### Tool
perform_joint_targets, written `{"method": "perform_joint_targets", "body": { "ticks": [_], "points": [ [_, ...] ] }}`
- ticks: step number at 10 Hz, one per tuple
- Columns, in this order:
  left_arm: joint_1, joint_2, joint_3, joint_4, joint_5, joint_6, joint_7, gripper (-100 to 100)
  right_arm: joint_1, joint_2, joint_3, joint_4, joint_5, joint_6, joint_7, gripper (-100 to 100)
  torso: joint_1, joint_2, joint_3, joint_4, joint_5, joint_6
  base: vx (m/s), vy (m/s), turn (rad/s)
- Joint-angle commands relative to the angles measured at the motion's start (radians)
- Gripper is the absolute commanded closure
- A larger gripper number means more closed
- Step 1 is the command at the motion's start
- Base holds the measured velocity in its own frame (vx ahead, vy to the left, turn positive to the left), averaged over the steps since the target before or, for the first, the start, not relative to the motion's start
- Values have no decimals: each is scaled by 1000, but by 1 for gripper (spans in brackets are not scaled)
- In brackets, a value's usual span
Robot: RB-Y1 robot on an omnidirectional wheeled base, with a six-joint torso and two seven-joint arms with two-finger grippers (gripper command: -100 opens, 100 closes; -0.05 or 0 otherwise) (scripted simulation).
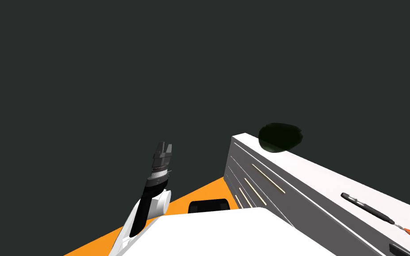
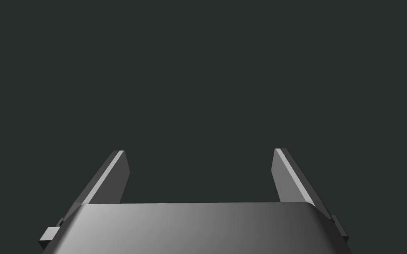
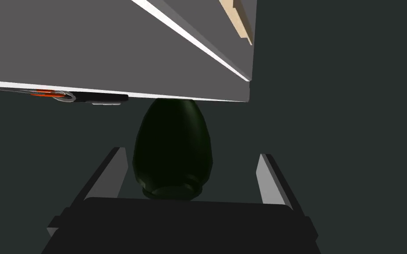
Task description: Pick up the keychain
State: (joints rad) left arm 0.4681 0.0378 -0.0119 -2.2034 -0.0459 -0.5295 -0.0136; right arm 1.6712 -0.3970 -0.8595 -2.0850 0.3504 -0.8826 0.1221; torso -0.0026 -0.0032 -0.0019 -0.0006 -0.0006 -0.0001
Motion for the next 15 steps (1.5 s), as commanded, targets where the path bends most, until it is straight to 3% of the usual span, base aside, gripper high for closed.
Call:
{"method": "perform_joint_targets", "body": {
  "ticks": [1, 3, 6, 8, 12, 14, 15],
  "points": [
    [0, 0, 0, 0, 0, 0, 0, 0, 32, -11, -11, 1, 9, -3, -7, -100, 0, 0, 0, 0, 0, 0, 50, -33, 67],
    [0, 0, 0, 0, 0, 0, 0, 0, 100, -58, -53, 1, 38, -10, -36, -100, 0, 1, 0, 0, 0, 0, 56, -45, 143],
    [0, 0, 0, 0, 0, 0, 0, 0, 164, -82, -70, -1, 52, -12, -52, -100, -1, 1, 0, 0, 0, 0, 46, -53, 71],
    [0, 0, 0, 0, 0, 0, 0, 0, 234, -129, -99, -6, 77, -14, -85, -100, 0, 1, 1, 0, 0, 0, 55, -57, 93],
    [0, 0, 0, 0, 0, 0, 0, 0, 328, -174, -119, -13, 98, -13, -120, -100, -4, 0, 0, 0, -1, 0, 43, -79, 62],
    [0, 0, 0, 0, 0, 0, 0, 0, 396, -214, -131, -21, 116, -11, -154, -100, -1, 2, 1, 1, -1, 1, 32, -74, 50],
    [0, 0, 0, 0, 0, 0, 0, 0, 407, -214, -131, -21, 116, -11, -154, -100, -2, 2, 1, 1, -1, 1, 27, -57, 24]
  ]
}}
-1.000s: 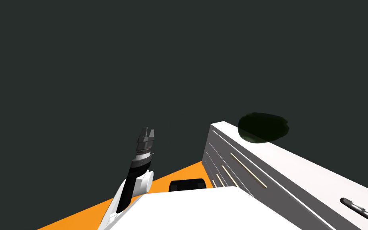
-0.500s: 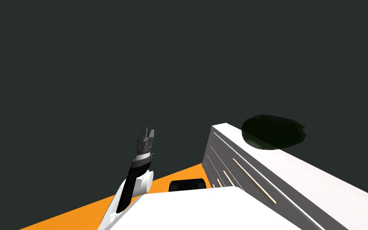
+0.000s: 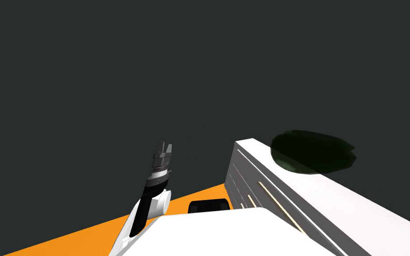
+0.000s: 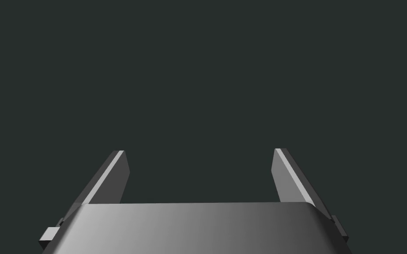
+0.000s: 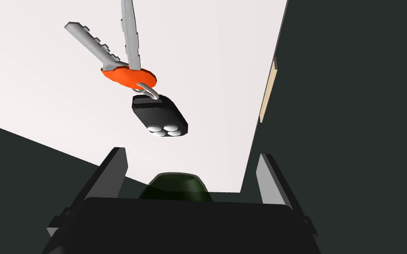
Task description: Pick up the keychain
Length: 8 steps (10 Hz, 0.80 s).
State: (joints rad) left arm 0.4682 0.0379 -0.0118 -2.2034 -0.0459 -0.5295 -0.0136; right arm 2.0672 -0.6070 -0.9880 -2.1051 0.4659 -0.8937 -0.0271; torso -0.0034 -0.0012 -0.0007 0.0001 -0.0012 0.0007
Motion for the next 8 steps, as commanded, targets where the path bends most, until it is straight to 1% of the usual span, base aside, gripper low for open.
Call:
{"method": "perform_joint_targets", "body": {
  "ticks": [1, 3, 4, 6, 7, 8],
  "points": [
    [0, 0, 0, 0, 0, 0, 0, 0, 50, -22, -5, -5, 8, 2, -20, -100, 0, 0, 0, 0, 0, 0, 23, -51, 22],
    [0, 0, 0, 0, 0, 0, 0, 0, 114, -52, -7, -11, 20, 6, -47, -100, 0, 0, 0, 0, 0, 0, 28, -72, 34],
    [0, 0, 0, 0, 0, 0, 0, 0, 131, -52, -7, -11, 20, 6, -47, -100, -1, 0, 0, 0, 0, 0, 24, -48, 7],
    [0, 0, 0, 0, 0, 0, 0, 0, 197, -72, -5, -16, 28, 9, -67, -100, 2, 1, 0, 0, 0, 0, 15, -38, 4],
    [0, 0, 0, 0, 0, 0, 0, 0, 208, -72, -5, -16, 28, 9, -67, -100, 2, 1, 1, 0, 0, 0, 6, -26, 5],
    [0, 0, 0, 0, 0, 0, 0, 0, 239, -78, -4, -18, 30, 10, -73, -100, 3, 2, 1, 1, 1, 0, 3, -17, -1]
  ]
}}
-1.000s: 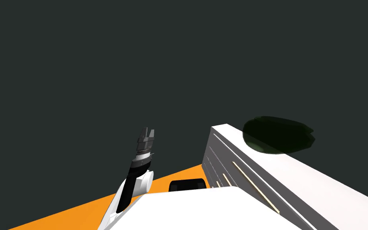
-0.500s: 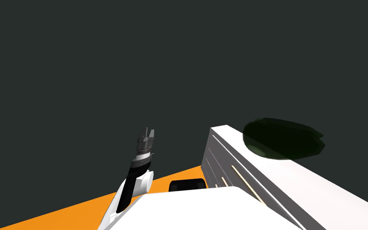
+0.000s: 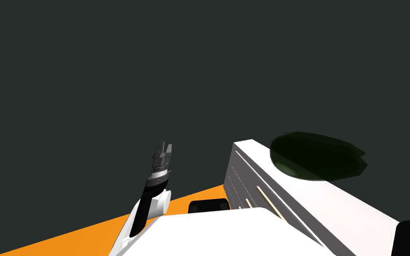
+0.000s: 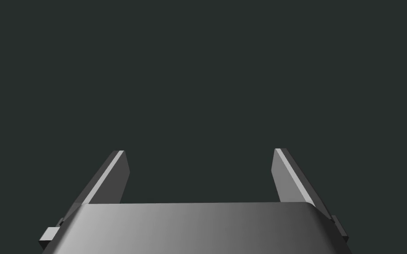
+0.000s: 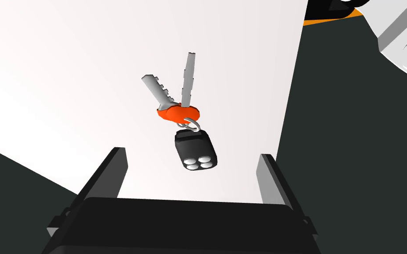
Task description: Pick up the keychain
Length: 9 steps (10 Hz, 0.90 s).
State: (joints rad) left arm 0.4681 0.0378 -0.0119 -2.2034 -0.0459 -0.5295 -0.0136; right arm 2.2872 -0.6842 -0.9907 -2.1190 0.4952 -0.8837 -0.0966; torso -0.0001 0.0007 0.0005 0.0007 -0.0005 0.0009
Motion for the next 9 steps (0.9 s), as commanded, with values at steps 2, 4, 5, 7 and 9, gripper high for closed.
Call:
{"method": "perform_joint_targets", "body": {
  "ticks": [2, 4, 5, 7, 9],
  "points": [
    [0, 0, 0, 0, 0, 0, 0, 0, 25, -3, -2, -5, 0, 1, -5, -100, 0, 0, 0, 0, 0, 0, 4, -13, 0],
    [0, 0, 0, 0, 0, 0, 0, 0, 4, -18, 28, 6, 16, 20, -2, -100, 1, 0, 0, 0, 0, 0, 11, 4, 12],
    [0, 0, 0, 0, 0, 0, 0, 0, -8, -25, 43, 12, 24, 30, 0, -100, 1, 0, 0, 0, 0, 0, 40, 14, 21],
    [0, 0, 0, 0, 0, 0, 0, 0, -16, -31, 53, 16, 29, 36, 0, -100, 2, -3, -1, 0, 0, 0, 45, 9, 9],
    [0, 0, 0, 0, 0, 0, 0, 0, -17, -32, 54, 17, 30, 38, 1, 100, 2, 0, 0, 0, 0, 0, 0, 0, 0]
  ]
}}
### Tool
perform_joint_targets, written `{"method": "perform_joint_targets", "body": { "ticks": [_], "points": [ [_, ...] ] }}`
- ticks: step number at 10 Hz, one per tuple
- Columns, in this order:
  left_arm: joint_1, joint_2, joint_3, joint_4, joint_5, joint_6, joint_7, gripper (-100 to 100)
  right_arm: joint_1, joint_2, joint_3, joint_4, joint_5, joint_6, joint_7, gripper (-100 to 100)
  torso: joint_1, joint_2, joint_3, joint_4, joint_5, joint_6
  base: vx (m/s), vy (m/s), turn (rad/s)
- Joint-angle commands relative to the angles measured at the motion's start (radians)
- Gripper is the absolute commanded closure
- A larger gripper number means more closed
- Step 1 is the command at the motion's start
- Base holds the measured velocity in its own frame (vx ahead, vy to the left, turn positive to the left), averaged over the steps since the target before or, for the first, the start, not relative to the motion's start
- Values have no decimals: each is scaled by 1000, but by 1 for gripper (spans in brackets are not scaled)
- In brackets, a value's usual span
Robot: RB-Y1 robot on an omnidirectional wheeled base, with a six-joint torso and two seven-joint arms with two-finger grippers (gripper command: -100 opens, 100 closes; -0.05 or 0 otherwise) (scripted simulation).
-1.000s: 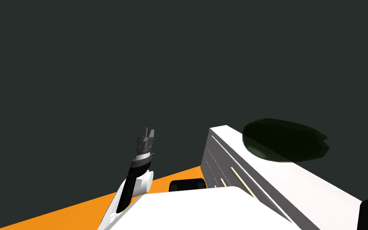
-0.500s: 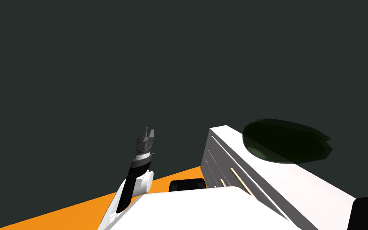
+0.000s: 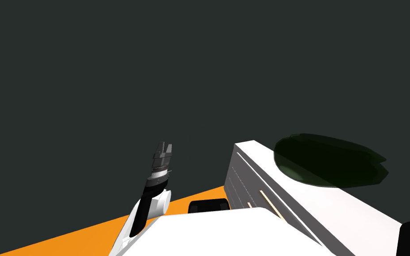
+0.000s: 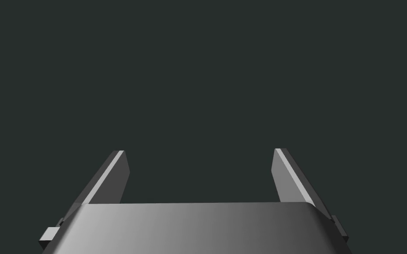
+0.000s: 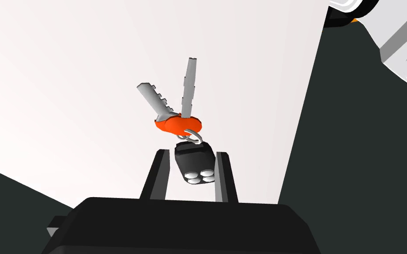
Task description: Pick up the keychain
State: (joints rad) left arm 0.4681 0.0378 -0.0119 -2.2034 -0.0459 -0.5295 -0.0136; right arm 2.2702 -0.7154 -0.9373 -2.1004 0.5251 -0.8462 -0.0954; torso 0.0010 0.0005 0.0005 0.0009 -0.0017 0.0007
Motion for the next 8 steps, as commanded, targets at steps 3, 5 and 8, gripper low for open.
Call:
{"method": "perform_joint_targets", "body": {
  "ticks": [3, 5, 8],
  "points": [
    [0, 0, 0, 0, 0, 0, 0, 0, 0, 0, 0, 0, 0, 0, 0, 100, 0, 0, 0, 0, 0, 0, 0, 0, 0],
    [0, 0, 0, 0, 0, 0, 0, 0, 27, 17, -33, -15, -18, -22, -4, 100, 0, 0, 0, 0, -1, 0, -20, -5, -13],
    [0, 0, 0, 0, 0, 0, 0, 0, 31, 18, -40, -18, -21, -23, -7, 0, -1, 3, 2, 1, -1, 0, -30, -6, -7]
  ]
}}
